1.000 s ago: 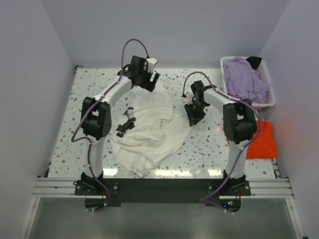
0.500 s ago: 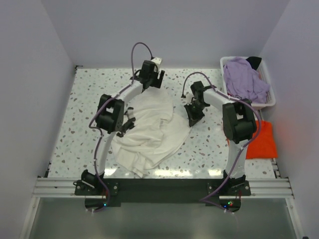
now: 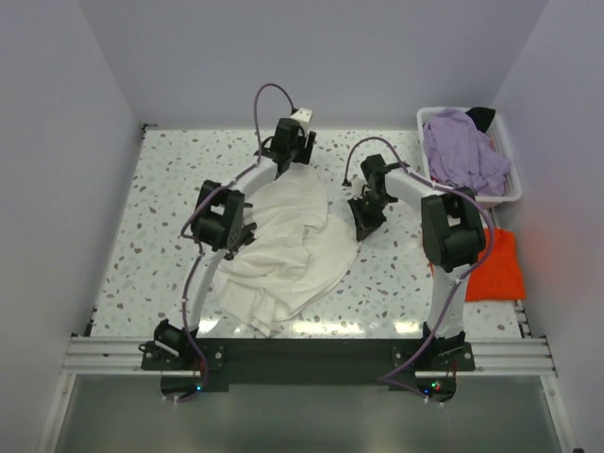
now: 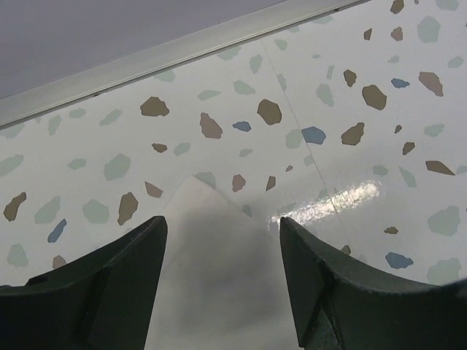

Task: Fold and stack the t-shirts
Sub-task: Flatten the tshirt out

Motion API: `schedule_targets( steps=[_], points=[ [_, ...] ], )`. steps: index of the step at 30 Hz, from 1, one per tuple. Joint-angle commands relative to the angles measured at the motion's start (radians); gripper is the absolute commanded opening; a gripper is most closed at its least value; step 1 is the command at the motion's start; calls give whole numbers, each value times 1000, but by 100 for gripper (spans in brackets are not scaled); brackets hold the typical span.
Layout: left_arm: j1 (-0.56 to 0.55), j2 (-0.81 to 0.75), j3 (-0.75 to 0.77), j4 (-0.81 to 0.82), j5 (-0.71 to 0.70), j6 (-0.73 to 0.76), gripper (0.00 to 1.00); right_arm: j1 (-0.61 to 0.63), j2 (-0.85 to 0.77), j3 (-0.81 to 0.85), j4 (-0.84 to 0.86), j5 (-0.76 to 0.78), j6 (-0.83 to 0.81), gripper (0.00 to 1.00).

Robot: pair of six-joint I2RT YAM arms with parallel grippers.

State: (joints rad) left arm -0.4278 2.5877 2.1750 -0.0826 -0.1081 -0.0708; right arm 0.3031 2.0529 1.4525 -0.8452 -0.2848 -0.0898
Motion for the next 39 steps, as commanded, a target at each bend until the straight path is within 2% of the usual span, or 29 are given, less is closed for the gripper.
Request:
schedule_targets(
  steps=[1,7,13,15,16,18,19,23,27,30,34,35,39],
  points=[
    [-3,28,48,57,-5,-26,68,16,38,-43,26,-7,-13,0],
    [-3,46,46,18,-27,-34,62,14,30,-38,23,6,-24,0],
    [-2,63,74,-69,19,-34,42,7,29,-43,28,19,-33,0],
    [6,61,101,-104,41,-38,31,1,32,-44,29,30,-34,0],
    [12,52,106,-108,77,-44,20,-1,32,-46,29,33,-39,0],
    [35,-4,86,-99,152,-63,9,-9,29,-44,31,50,-45,0],
    [46,-33,69,-89,181,-76,0,-12,27,-44,31,53,-54,0],
    [131,-225,-20,-60,362,-95,0,-33,13,-31,25,79,-77,0],
    [234,-363,-87,-118,653,-81,0,-51,-3,-1,3,101,-110,0],
    [320,-469,-170,-161,796,-43,0,-62,-34,28,-12,114,-128,0],
    [428,-561,-237,-282,883,52,0,-82,-88,84,-18,153,-151,0],
    [502,-592,-242,-304,901,66,0,-90,-114,97,-18,171,-154,0],
    [641,-629,-224,-472,929,211,0,-145,-146,189,-26,197,-168,0]
  ],
)
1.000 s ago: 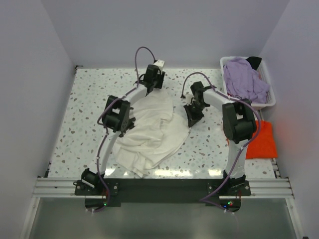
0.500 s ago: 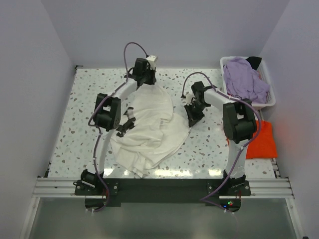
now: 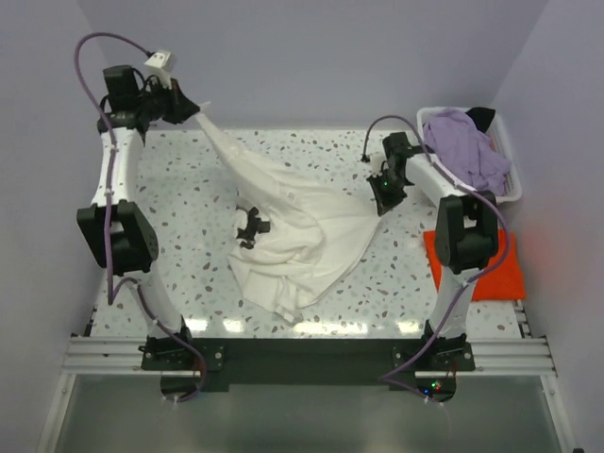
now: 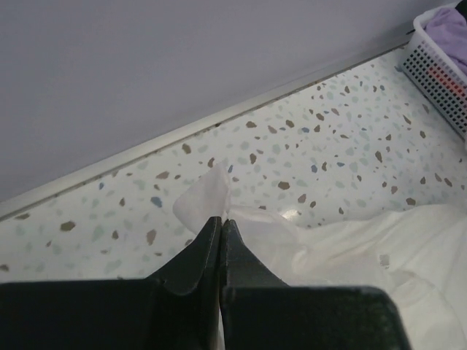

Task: Fold and stack the t-shirts
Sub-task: Flatten the tshirt out

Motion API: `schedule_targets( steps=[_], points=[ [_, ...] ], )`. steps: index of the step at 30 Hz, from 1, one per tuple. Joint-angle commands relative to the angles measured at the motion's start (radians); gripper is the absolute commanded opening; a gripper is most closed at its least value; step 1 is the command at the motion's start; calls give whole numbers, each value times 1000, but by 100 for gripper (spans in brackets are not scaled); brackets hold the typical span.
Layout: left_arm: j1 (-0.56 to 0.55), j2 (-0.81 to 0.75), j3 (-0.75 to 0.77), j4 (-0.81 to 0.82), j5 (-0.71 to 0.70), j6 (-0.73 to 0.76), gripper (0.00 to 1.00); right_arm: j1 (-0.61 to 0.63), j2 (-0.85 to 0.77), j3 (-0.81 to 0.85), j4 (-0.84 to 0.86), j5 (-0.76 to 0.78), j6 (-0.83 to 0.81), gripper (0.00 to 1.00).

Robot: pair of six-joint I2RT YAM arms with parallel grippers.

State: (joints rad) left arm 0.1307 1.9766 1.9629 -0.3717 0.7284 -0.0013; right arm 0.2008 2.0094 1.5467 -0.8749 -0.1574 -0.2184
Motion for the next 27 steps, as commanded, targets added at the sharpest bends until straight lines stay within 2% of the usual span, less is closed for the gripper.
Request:
schedule_targets(
  steps=[1,3,8,11,15,16,19,23,27],
  points=[
    [102,-21,4,-218,89,228,0,-52,-103,137,-4,71,-51,0],
    [148,-35,-8,-286,71,300,0,-67,-110,171,-16,84,-62,0],
    [196,-88,-119,-292,68,437,0,-75,-130,248,-6,88,-96,0],
    [196,-128,-157,-221,94,437,0,-74,-152,315,7,82,-98,0],
    [202,-168,-161,-83,137,353,0,-77,-184,453,37,82,-87,0],
    [208,-174,-157,-41,149,277,0,-77,-201,473,57,85,-84,0],
    [236,-214,-160,167,181,105,0,-78,-242,523,120,101,-62,0],
    [239,-243,-173,406,262,0,0,-78,-282,566,180,122,-29,0],
    [260,-260,-183,476,388,-111,0,-78,-343,556,214,119,11,0]
  ],
)
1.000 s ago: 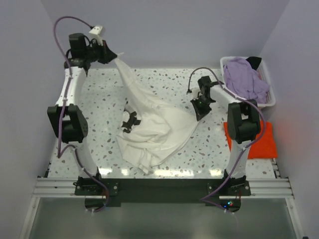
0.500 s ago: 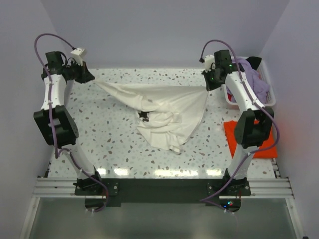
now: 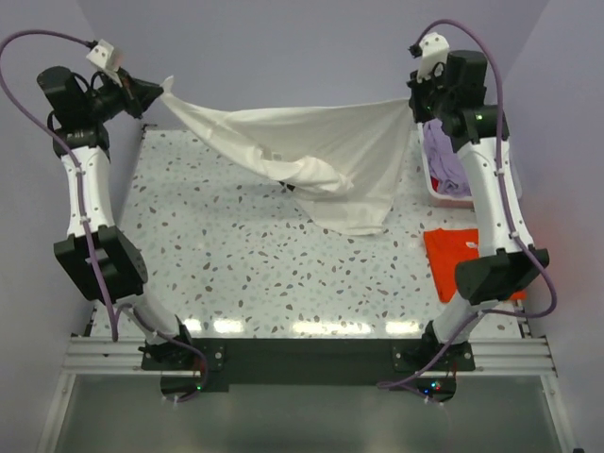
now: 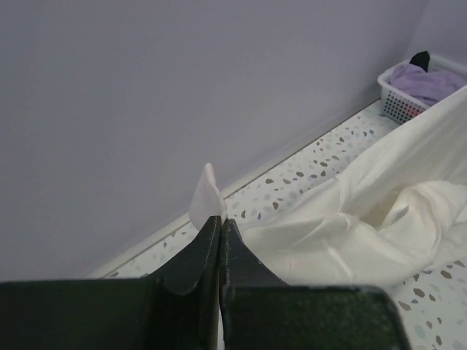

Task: Fold and stack the t-shirts
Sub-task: Flatten the tshirt out

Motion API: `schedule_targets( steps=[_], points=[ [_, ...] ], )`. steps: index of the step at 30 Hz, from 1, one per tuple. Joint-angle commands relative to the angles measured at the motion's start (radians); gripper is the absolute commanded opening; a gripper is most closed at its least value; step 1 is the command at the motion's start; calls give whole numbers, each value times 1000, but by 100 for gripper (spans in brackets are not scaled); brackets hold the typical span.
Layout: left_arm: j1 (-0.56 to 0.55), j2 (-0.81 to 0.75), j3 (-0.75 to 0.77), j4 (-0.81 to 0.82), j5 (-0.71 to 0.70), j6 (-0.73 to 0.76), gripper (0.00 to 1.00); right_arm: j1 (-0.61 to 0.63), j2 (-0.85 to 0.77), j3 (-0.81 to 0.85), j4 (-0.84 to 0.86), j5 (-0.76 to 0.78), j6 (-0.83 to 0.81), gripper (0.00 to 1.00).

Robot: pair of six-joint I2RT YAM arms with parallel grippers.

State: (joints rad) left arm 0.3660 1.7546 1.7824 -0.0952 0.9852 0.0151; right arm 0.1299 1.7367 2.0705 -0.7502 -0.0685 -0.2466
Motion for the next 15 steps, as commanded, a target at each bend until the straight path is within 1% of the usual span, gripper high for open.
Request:
schedule_targets(
  steps=[1,2,4,5,6,7,8,9,10,11,12,13,15],
  points=[
    [45,-58,-23,228,147,-200,0,-9,-87,24,94,29,43,0],
    [59,-70,-84,295,209,-237,0,-7,-104,13,94,23,43,0],
    [97,-107,-138,321,259,-282,0,-7,-163,-48,81,6,23,0],
    [114,-119,-179,254,270,-262,0,-7,-184,-79,78,3,12,0],
    [129,-130,-195,192,270,-229,0,-7,-233,-146,71,3,1,0],
    [167,-139,-202,119,267,-120,0,-7,-256,-185,71,9,-6,0],
    [183,-138,-202,-91,259,-36,0,-7,-285,-223,75,7,-13,0],
    [195,-135,-193,-209,213,74,0,-7,-307,-286,77,7,-26,0],
    [201,-120,-175,-325,170,297,0,-7,-345,-312,81,-5,-36,0],
    [200,-107,-175,-488,126,381,0,-7,-356,-332,78,-8,-40,0],
    [200,-96,-185,-526,60,455,0,-7,-361,-352,72,-16,-37,0],
    [202,-68,-207,-585,40,485,0,-7,-356,-357,49,-39,-36,0],
    [200,-24,-215,-646,9,555,0,-3,-353,-389,48,-59,-17,0]
  ],
)
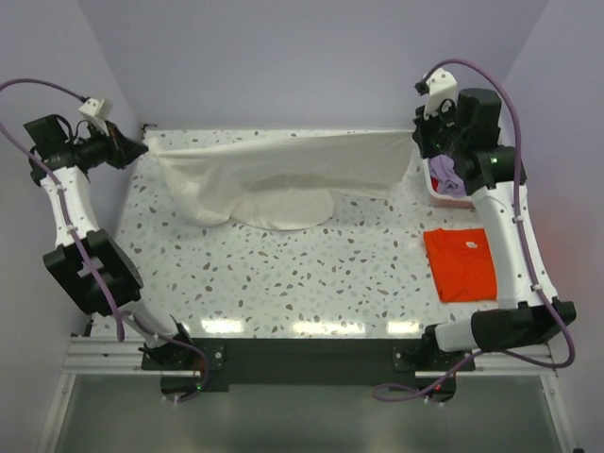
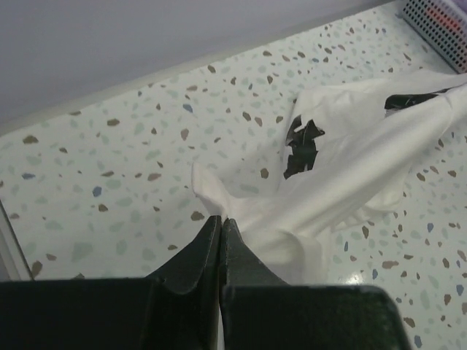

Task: Fold and stack the t-shirts
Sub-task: Flatten the tshirt out

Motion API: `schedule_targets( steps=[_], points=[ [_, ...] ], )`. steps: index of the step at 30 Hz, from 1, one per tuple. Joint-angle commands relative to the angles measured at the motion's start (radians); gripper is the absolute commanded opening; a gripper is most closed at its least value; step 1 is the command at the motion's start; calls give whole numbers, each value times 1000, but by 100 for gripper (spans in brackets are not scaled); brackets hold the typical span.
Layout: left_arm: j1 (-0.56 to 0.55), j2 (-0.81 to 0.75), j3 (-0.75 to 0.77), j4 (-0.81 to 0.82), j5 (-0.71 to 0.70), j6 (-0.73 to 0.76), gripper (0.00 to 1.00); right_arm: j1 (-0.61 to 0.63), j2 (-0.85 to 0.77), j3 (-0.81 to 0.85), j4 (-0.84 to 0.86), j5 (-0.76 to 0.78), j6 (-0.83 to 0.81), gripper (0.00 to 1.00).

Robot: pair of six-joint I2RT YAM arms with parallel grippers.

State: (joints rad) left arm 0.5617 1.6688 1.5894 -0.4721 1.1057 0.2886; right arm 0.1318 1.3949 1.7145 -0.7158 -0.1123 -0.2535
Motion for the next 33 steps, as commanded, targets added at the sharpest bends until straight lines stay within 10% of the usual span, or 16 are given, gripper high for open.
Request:
schedule_targets(
  steps=[1,10,20,26,33],
  points=[
    [3,98,-38,-278,-115,284,1,-1,-7,-45,12,-27,-10,0],
    [-46,213,-144,-324,-214,354,14,32,21,-282,-19,-43,-90,0],
    [-5,178,-209,-267,-291,215,59,86,-66,-532,-106,-144,-191,0],
    [-167,59,-253,-145,-415,49,89,85,-73,-561,-122,-130,-233,0],
    [-325,149,-108,-201,-710,-130,81,84,-69,-555,-120,-113,-221,0]
  ],
)
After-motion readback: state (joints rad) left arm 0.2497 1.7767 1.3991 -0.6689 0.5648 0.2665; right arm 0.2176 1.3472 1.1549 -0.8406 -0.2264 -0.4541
